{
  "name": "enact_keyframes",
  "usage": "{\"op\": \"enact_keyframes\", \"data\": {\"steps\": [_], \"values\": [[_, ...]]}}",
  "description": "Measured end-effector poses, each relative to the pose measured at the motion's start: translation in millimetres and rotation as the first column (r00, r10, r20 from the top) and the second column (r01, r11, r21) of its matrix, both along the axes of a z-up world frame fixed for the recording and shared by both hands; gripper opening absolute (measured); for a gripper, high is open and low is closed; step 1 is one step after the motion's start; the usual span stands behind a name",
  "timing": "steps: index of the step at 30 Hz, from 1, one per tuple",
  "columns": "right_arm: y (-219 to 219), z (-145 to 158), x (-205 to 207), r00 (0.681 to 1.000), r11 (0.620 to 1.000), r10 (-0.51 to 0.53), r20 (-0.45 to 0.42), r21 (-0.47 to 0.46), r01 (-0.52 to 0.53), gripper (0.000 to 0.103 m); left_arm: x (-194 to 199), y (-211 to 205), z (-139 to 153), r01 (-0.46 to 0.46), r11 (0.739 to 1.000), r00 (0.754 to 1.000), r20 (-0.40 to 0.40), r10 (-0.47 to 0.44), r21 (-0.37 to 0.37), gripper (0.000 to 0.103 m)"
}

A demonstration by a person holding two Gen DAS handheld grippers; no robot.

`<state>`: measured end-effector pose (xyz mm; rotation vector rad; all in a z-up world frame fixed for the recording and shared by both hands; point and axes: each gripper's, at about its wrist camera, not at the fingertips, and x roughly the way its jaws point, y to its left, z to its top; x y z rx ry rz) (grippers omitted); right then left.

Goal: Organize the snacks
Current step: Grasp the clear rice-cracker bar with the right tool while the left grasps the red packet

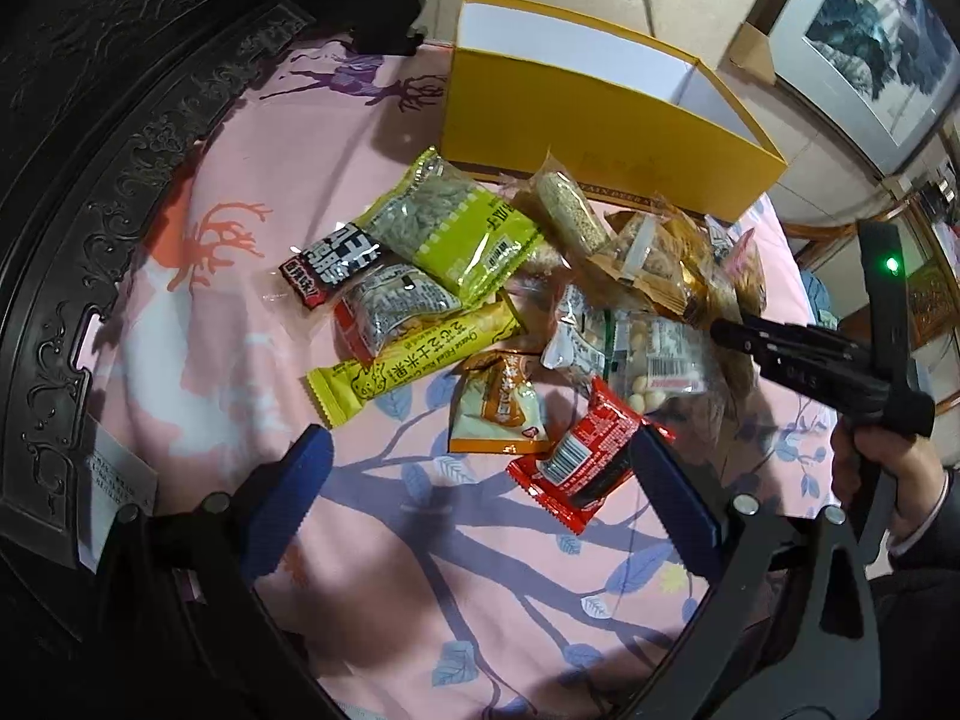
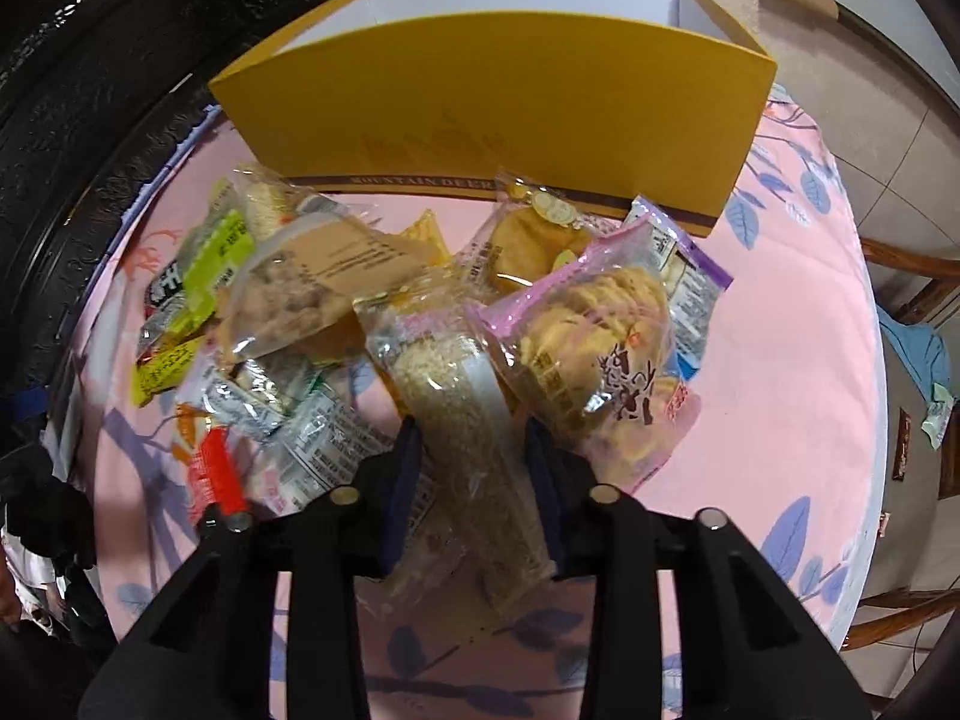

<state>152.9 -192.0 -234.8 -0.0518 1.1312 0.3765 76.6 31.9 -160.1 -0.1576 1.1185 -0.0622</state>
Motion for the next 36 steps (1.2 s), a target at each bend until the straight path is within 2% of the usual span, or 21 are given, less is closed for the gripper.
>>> {"op": "enact_keyframes", "data": {"steps": [2,5,8,12,15,18,21,23,26,31,32,35,36], "values": [[-2,2,-2,1.000,1.000,-0.006,0.004,-0.005,0.006,0.030,-1,-6,-3,0.041,0.999,0.999,0.002,-0.041,0.023,0.101],[-13,7,-7,0.999,0.997,-0.051,-0.010,0.051,0.051,0.029,-2,-22,-11,0.135,0.989,0.991,-0.008,-0.134,0.068,0.101],[-26,17,-18,0.995,0.987,-0.092,-0.022,0.128,0.094,0.029,-4,-43,-17,0.262,0.959,0.965,-0.008,-0.263,0.106,0.101],[-34,28,-31,0.992,0.973,-0.119,-0.040,0.193,0.124,0.029,-12,-71,-25,0.411,0.897,0.907,0.029,-0.421,0.162,0.101],[-37,33,-38,0.987,0.959,-0.148,-0.065,0.233,0.159,0.029,-14,-89,-39,0.499,0.831,0.851,0.040,-0.523,0.248,0.101],[-39,36,-43,0.984,0.953,-0.166,-0.066,0.246,0.178,0.029,-15,-100,-53,0.558,0.773,0.804,0.032,-0.593,0.302,0.101],[-43,39,-50,0.981,0.949,-0.184,-0.065,0.250,0.194,0.029,-16,-109,-63,0.592,0.732,0.772,0.025,-0.636,0.337,0.101],[-46,41,-53,0.978,0.946,-0.199,-0.065,0.248,0.209,0.029,-13,-108,-73,0.599,0.724,0.769,0.005,-0.639,0.343,0.100],[-49,42,-56,0.974,0.943,-0.216,-0.068,0.245,0.226,0.029,-7,-107,-80,0.608,0.729,0.769,-0.003,-0.640,0.315,0.096],[-50,41,-58,0.969,0.939,-0.235,-0.070,0.243,0.245,0.029,-3,-103,-87,0.631,0.727,0.757,-0.008,-0.653,0.271,0.079],[-49,42,-58,0.969,0.938,-0.237,-0.069,0.243,0.247,0.029,-5,-104,-87,0.631,0.729,0.756,-0.002,-0.654,0.265,0.078],[-48,45,-59,0.969,0.937,-0.237,-0.065,0.249,0.246,0.029,-1,-103,-87,0.637,0.741,0.757,0.007,-0.653,0.214,0.060],[-48,47,-58,0.969,0.935,-0.237,-0.064,0.257,0.246,0.029,0,-101,-88,0.636,0.745,0.759,0.009,-0.651,0.201,0.050]]}}
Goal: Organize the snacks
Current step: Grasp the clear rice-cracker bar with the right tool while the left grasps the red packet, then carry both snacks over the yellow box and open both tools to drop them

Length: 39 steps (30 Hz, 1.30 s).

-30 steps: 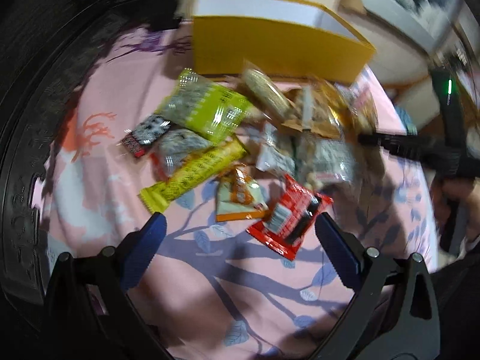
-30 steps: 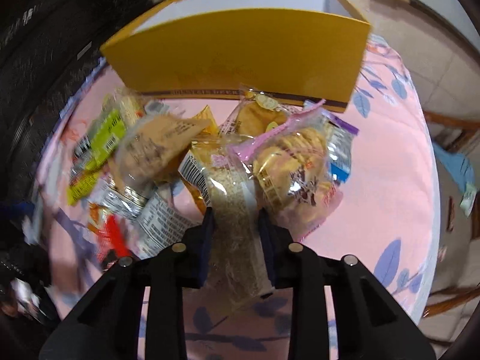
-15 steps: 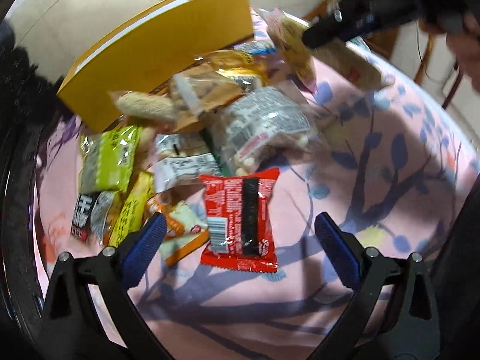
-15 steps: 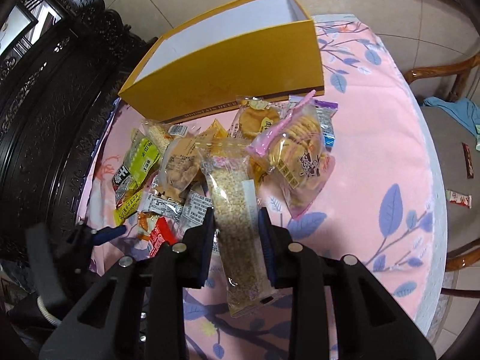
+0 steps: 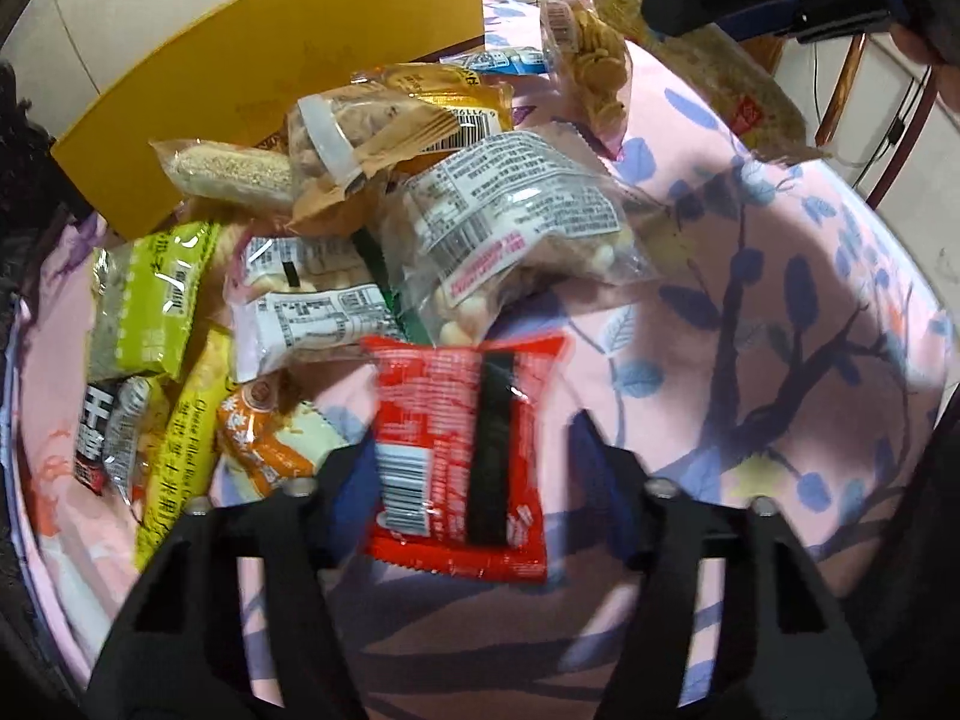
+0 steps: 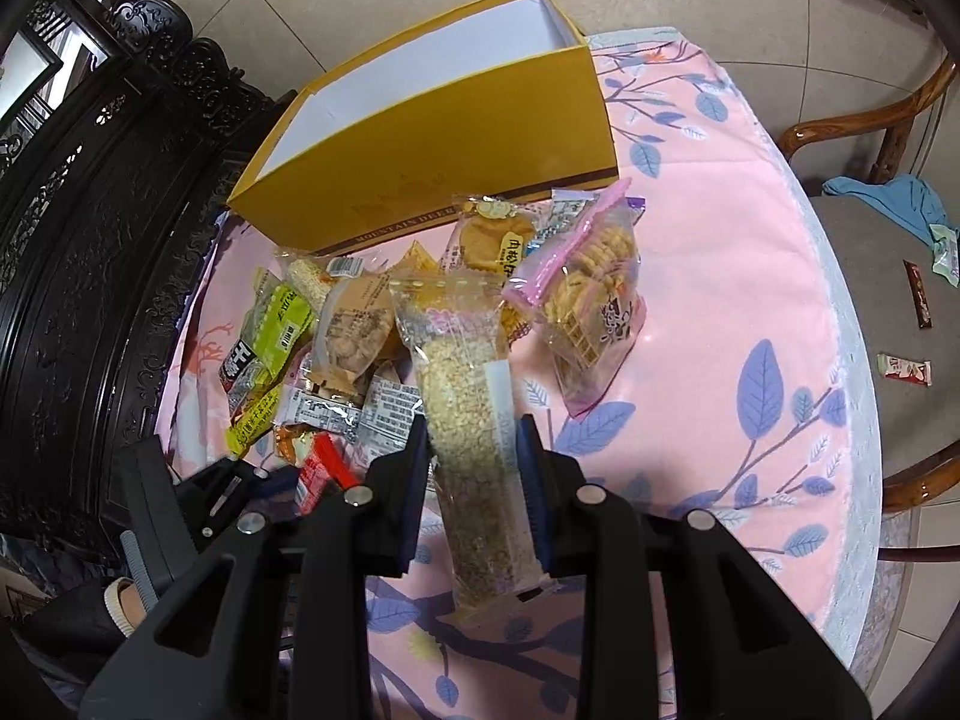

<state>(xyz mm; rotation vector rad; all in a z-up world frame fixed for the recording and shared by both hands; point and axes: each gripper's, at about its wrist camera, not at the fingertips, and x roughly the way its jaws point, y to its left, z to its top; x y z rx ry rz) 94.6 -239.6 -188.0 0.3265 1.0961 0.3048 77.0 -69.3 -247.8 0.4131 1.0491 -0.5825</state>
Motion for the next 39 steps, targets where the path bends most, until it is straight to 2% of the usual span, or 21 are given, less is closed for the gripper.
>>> {"op": "enact_keyframes", "data": {"steps": [1,5,10,16,23,28,31,36,39], "values": [[0,1,0,1.000,1.000,0.000,0.003,0.004,0.000,0.029,2,1,0,-0.005,1.000,1.000,-0.009,0.005,-0.014,0.044],[-1,9,1,1.000,0.999,-0.007,0.011,0.042,0.006,0.029,0,6,3,-0.018,0.999,1.000,-0.001,0.018,-0.029,0.044],[-5,16,3,0.999,0.997,-0.031,0.010,0.072,0.031,0.029,-8,32,29,-0.085,0.991,0.996,0.009,0.086,-0.104,0.044],[-2,26,6,0.999,0.995,-0.033,0.026,0.095,0.031,0.029,-12,66,74,-0.185,0.963,0.979,0.044,0.197,-0.195,0.044],[3,47,14,0.997,0.992,-0.021,0.074,0.129,0.011,0.029,7,86,127,-0.271,0.919,0.945,0.102,0.310,-0.286,0.044],[0,74,34,0.989,0.988,-0.026,0.148,0.156,0.003,0.029,42,81,168,-0.277,0.887,0.918,0.172,0.358,-0.369,0.044],[-4,93,56,0.977,0.987,-0.031,0.209,0.163,-0.004,0.029,76,73,187,-0.280,0.870,0.900,0.205,0.385,-0.406,0.044],[-5,124,104,0.951,0.987,-0.024,0.310,0.157,-0.026,0.030,136,57,216,-0.274,0.856,0.868,0.271,0.417,-0.439,0.044],[-4,138,136,0.933,0.989,-0.012,0.360,0.143,-0.043,0.030,172,49,232,-0.265,0.854,0.858,0.294,0.421,-0.448,0.044]]}}
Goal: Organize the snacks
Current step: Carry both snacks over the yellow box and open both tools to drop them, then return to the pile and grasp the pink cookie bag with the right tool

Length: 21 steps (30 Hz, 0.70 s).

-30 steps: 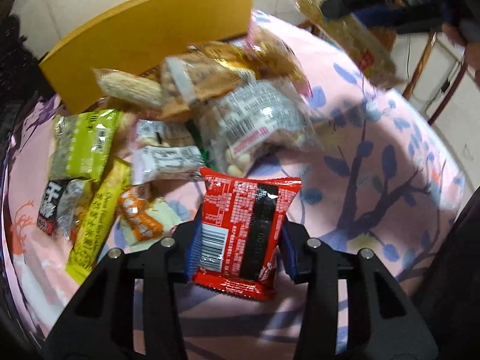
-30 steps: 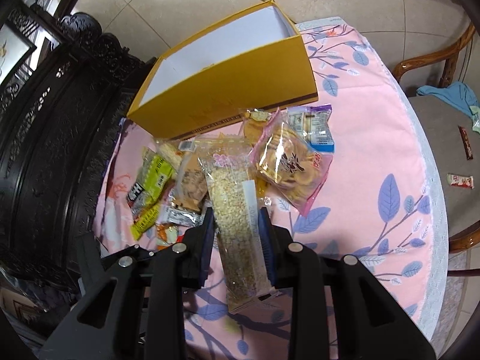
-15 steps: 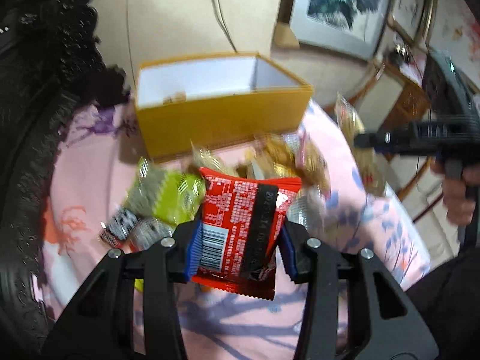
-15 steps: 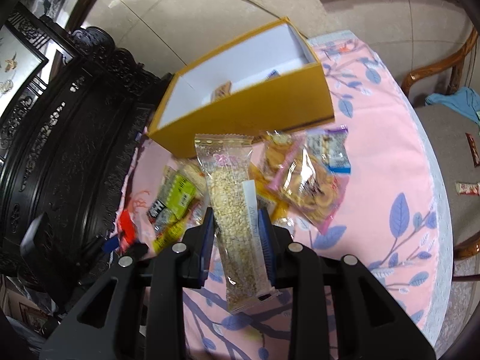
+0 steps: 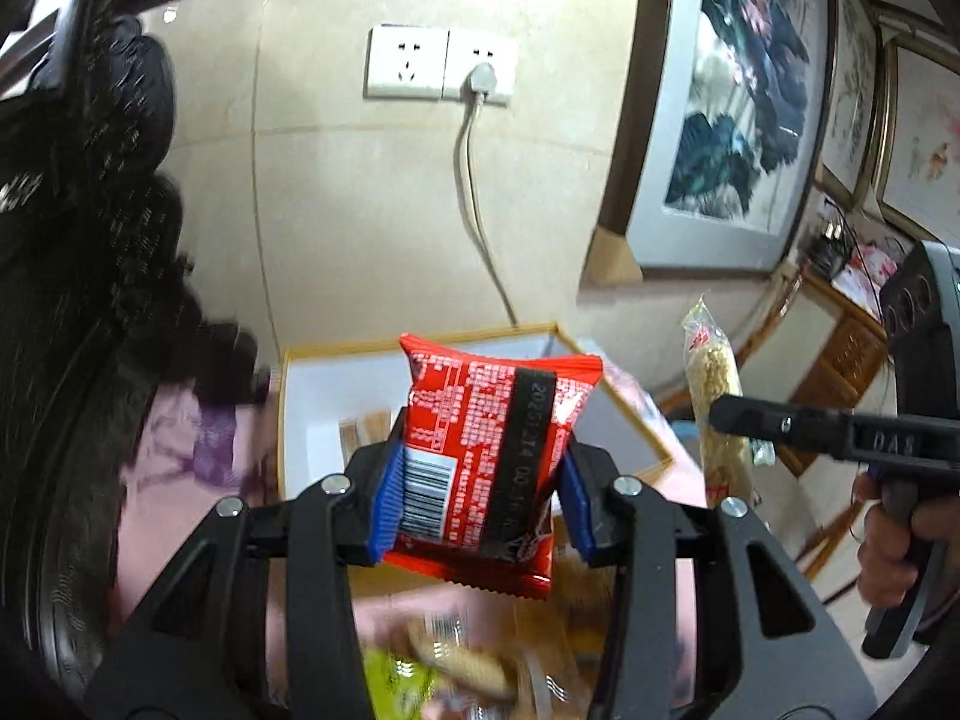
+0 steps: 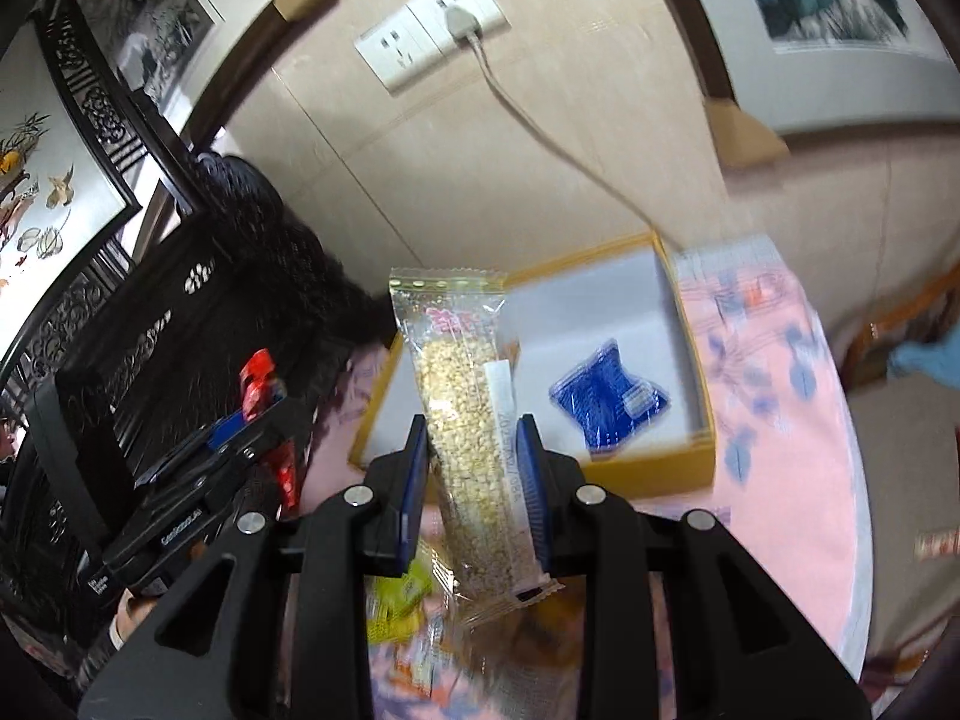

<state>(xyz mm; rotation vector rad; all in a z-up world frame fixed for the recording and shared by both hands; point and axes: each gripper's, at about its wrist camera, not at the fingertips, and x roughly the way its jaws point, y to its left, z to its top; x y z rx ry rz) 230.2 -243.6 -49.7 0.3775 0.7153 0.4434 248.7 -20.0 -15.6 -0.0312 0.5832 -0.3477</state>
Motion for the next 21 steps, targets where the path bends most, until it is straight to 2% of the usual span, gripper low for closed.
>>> {"op": "enact_keyframes", "data": {"steps": [4,5,6,7,8,10,11,13,15,17,21], "values": [[6,14,39,0.999,1.000,0.007,0.052,-0.020,-0.006,0.030,42,-11,16,-0.014,0.999,0.999,0.040,0.013,0.031,0.045],[8,15,45,0.998,1.000,0.003,0.057,-0.029,-0.002,0.032,54,-12,19,-0.030,0.999,0.999,0.035,0.029,0.037,0.050],[10,17,55,0.998,0.999,-0.007,0.057,-0.046,0.009,0.045,64,-13,20,-0.049,0.998,0.999,0.013,0.048,0.039,0.077],[9,19,61,0.998,0.999,-0.022,0.054,-0.046,0.025,0.059,72,-11,22,-0.099,0.994,0.995,-0.015,0.100,0.042,0.098],[6,20,62,0.998,0.998,-0.042,0.055,-0.034,0.044,0.078,74,-7,26,-0.148,0.989,0.989,-0.018,0.149,0.030,0.100],[-6,19,57,0.995,0.997,-0.079,0.065,0.015,0.078,0.094,68,4,31,-0.161,0.986,0.987,-0.013,0.161,-0.038,0.101],[-8,17,54,0.993,0.995,-0.098,0.066,0.010,0.097,0.101,63,9,30,-0.165,0.984,0.986,-0.020,0.164,-0.061,0.101],[-17,3,43,0.985,0.985,-0.166,0.036,-0.039,0.168,0.102,51,22,19,-0.199,0.977,0.979,-0.061,0.195,-0.081,0.101],[-24,-17,35,0.979,0.976,-0.199,-0.044,-0.093,0.195,0.102,38,33,-1,-0.235,0.969,0.965,-0.137,0.224,-0.071,0.101],[-34,-44,21,0.953,0.956,-0.260,-0.155,-0.180,0.231,0.102,21,45,-20,-0.271,0.961,0.946,-0.198,0.257,-0.051,0.101],[-47,-88,-25,0.917,0.936,-0.306,-0.256,-0.258,0.241,0.102,-27,68,-60,-0.316,0.948,0.908,-0.306,0.287,-0.048,0.101]]}}
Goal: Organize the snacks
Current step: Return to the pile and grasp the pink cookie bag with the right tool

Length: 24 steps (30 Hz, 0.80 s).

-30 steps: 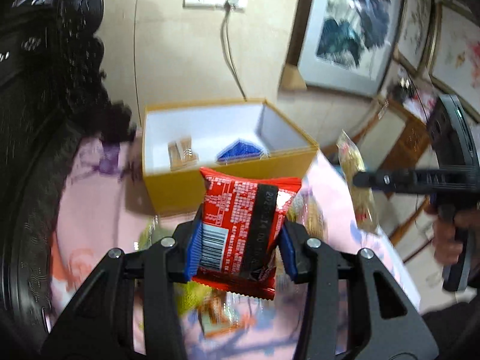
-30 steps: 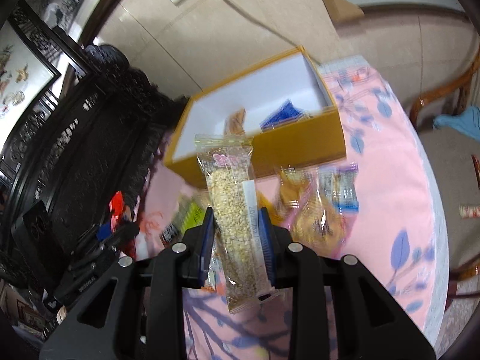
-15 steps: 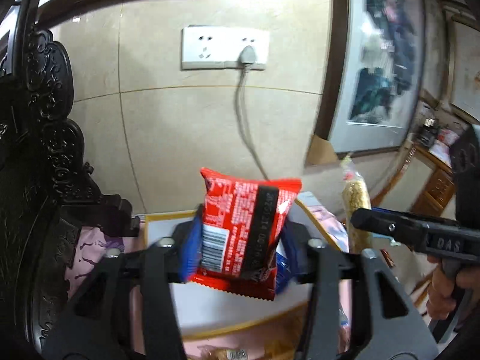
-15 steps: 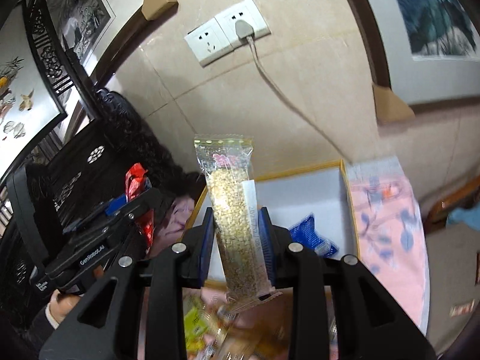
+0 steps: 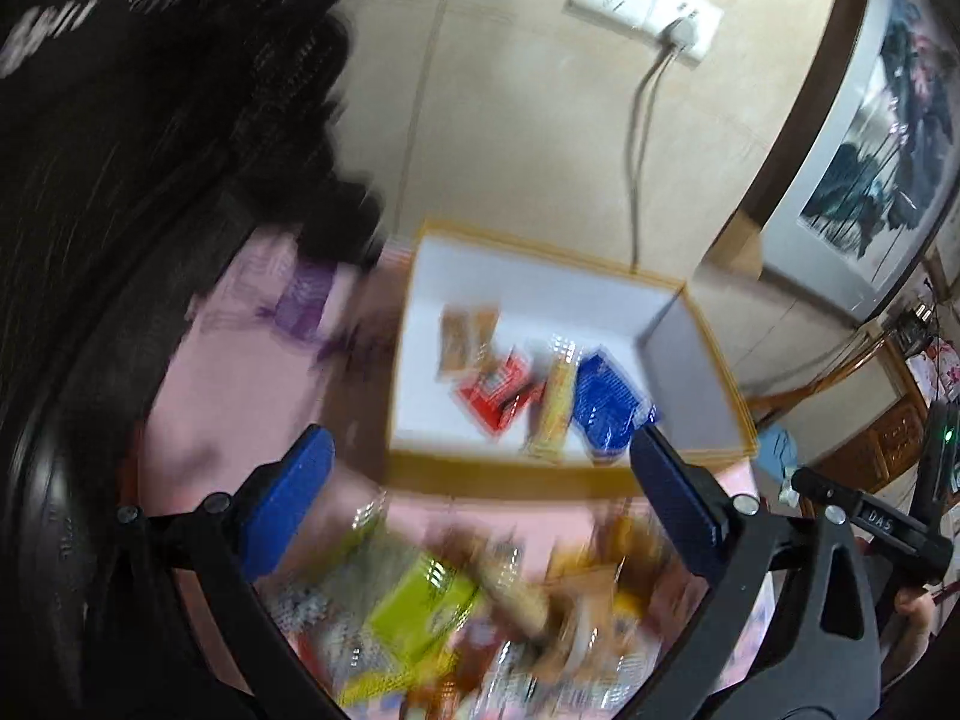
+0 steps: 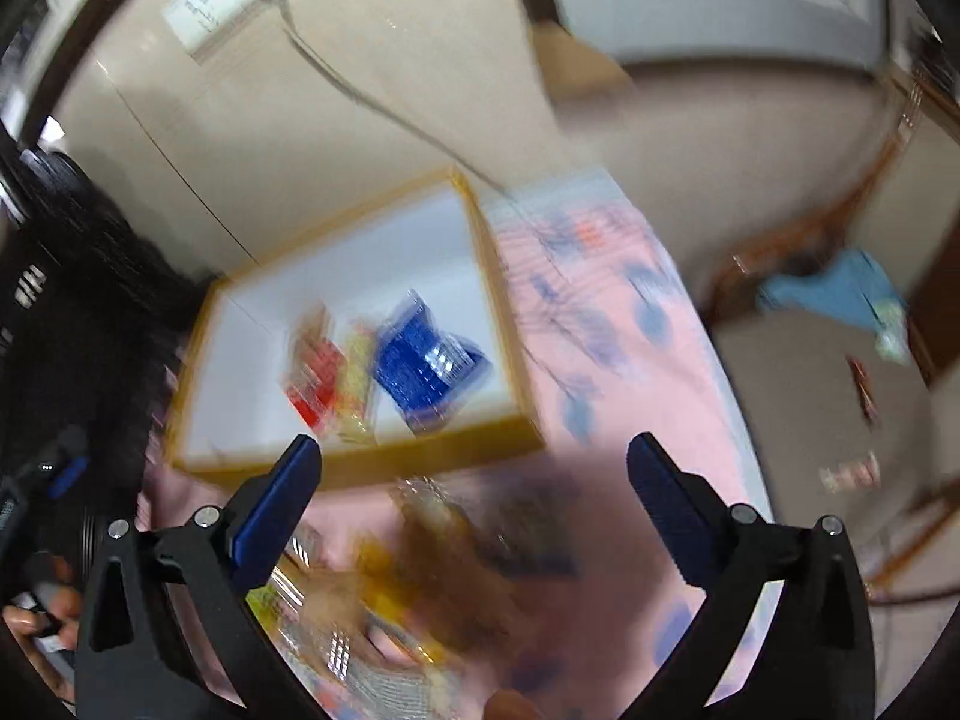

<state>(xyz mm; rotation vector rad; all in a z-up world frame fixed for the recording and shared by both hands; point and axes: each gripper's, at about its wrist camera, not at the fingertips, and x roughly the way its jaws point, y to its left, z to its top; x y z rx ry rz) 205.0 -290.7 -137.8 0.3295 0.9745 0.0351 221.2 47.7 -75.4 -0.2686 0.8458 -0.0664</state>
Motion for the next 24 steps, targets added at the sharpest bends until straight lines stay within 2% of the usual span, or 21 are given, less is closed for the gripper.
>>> {"op": "enact_keyframes", "data": {"steps": [2,5,7,9,10,11,12,14,16,19,21,24], "values": [[-1,-18,-29,1.000,1.000,0.004,-0.020,-0.011,-0.004,0.102,-24,6,-16,-0.007,1.000,0.999,-0.050,0.007,0.001,0.101],[7,-26,-62,0.999,0.999,0.002,0.043,-0.045,0.000,0.102,-58,11,-36,0.002,0.999,0.993,-0.116,0.002,0.038,0.101],[16,-33,-69,0.995,0.995,0.095,0.001,-0.010,-0.095,0.102,-75,11,-44,0.014,0.998,0.990,-0.144,-0.005,0.066,0.101],[27,-45,-67,0.984,0.988,0.136,-0.119,-0.056,-0.143,0.102,-86,5,-48,0.031,0.994,0.986,-0.163,-0.014,0.100,0.101],[31,-49,-65,0.975,0.984,0.164,-0.153,-0.047,-0.173,0.102,-92,0,-49,0.048,0.991,0.985,-0.172,-0.026,0.124,0.101],[34,-52,-64,0.966,0.976,0.214,-0.148,0.001,-0.216,0.102,-96,-5,-50,0.061,0.989,0.984,-0.176,-0.036,0.136,0.101],[35,-51,-62,0.965,0.973,0.228,-0.128,0.004,-0.229,0.102,-100,-12,-51,0.079,0.986,0.983,-0.175,-0.053,0.147,0.101],[43,-50,-61,0.962,0.963,0.254,-0.105,-0.064,-0.261,0.102,-106,-20,-50,0.099,0.983,0.984,-0.163,-0.073,0.155,0.101],[49,-52,-53,0.943,0.940,0.315,-0.105,-0.098,-0.326,0.102,-111,-30,-45,0.119,0.979,0.985,-0.143,-0.095,0.165,0.101],[57,-52,-48,0.915,0.898,0.402,-0.045,-0.174,-0.403,0.102,-116,-46,-42,0.170,0.965,0.981,-0.129,-0.146,0.201,0.101],[62,-52,-44,0.879,0.854,0.476,-0.023,-0.226,-0.469,0.102,-119,-53,-42,0.199,0.953,0.976,-0.133,-0.171,0.231,0.101],[68,-57,-41,0.802,0.759,0.597,-0.010,-0.316,-0.569,0.102,-122,-58,-42,0.218,0.942,0.973,-0.131,-0.189,0.255,0.101]]}}
